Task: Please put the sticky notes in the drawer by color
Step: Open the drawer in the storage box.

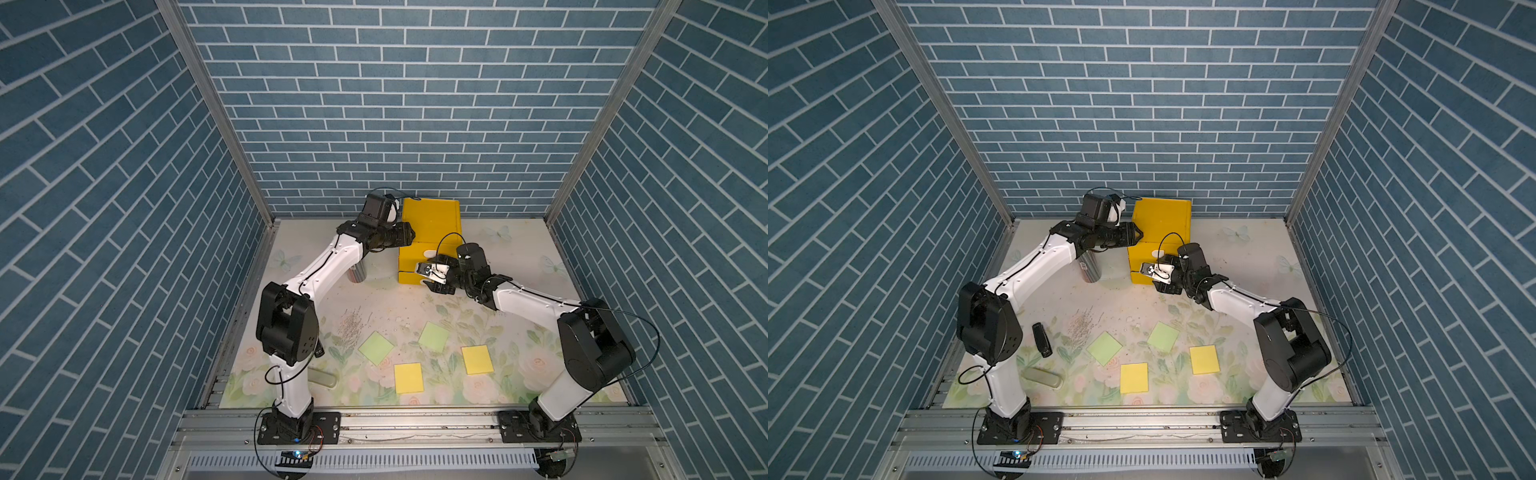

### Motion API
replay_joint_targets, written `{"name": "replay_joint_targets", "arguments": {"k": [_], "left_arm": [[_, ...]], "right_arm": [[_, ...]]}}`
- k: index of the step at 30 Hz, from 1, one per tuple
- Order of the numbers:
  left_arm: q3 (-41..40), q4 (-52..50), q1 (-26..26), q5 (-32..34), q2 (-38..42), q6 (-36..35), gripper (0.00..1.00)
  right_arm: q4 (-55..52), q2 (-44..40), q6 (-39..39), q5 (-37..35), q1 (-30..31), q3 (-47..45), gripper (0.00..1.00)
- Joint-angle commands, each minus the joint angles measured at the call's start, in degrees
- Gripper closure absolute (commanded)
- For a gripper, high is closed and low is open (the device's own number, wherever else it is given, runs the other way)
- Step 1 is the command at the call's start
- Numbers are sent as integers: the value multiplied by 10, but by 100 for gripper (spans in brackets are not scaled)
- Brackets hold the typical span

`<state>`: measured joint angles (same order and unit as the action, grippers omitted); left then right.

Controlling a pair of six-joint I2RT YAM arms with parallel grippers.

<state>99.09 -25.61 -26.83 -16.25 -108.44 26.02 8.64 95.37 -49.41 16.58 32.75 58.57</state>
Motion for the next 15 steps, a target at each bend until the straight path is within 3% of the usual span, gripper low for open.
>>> {"name": "replay_joint_targets", "arguments": {"k": [1,7,11,15], "left_arm": [[7,-26,-3,-1,-12,-10,39],[12,-31,-2,0,-13,-11,39],[14,-36,-2,1,-18,-13,39],[1,-28,-2,-1,-12,-10,39]], "right_arm": [[-50,28,-12,-4,-6,31,30],[-69,45,-10,16,-6,21,33],[-154,43,-6,63,-3,45,47],[-177,14,13,68,12,11,46]]}}
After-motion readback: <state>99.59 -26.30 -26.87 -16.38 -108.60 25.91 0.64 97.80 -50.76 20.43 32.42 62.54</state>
